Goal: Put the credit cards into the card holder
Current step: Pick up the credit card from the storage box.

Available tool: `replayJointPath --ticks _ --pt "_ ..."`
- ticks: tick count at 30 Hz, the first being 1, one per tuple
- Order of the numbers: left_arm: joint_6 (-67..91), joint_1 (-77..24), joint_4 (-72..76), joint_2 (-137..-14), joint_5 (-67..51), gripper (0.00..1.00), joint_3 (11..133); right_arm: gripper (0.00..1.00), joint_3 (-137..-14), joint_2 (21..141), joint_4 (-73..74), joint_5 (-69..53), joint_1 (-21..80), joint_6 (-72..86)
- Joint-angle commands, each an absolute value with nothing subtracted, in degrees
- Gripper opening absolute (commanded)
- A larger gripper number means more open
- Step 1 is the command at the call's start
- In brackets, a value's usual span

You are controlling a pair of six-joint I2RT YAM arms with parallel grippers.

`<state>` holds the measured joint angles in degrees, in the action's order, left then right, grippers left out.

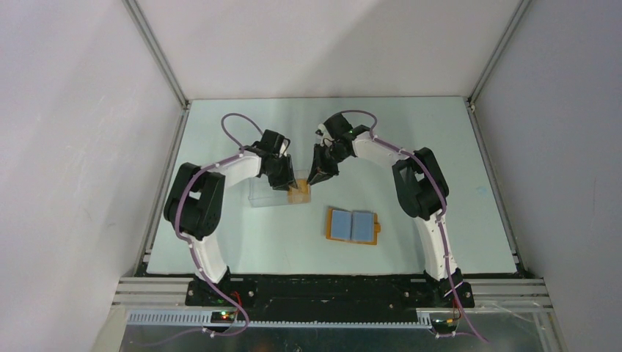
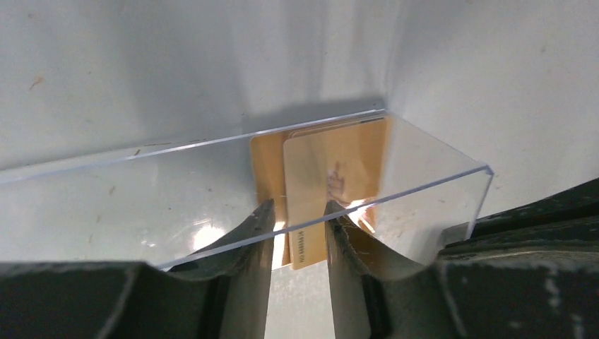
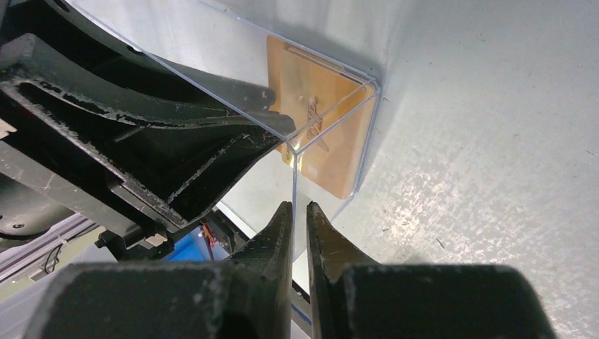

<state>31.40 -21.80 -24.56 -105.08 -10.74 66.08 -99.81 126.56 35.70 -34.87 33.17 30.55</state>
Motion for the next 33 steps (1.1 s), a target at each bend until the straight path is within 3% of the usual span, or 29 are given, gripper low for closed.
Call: replayJointPath --ticks 1,20,33 --pt "28.36 -21.80 -27.78 -102.99 -7.77 0.38 67.34 0.02 -101.87 127.86 37.78 -34.10 33.39 28.78" --pt "29.81 -24.86 -27.75 -108.30 -13.18 0.25 71.21 0.01 -102.58 128.52 38.58 -34.46 33.42 28.39" --pt "32.43 -24.87 -27.60 -102.05 -15.88 0.17 72.08 0.01 -102.43 128.88 38.69 -34.80 33.34 28.22"
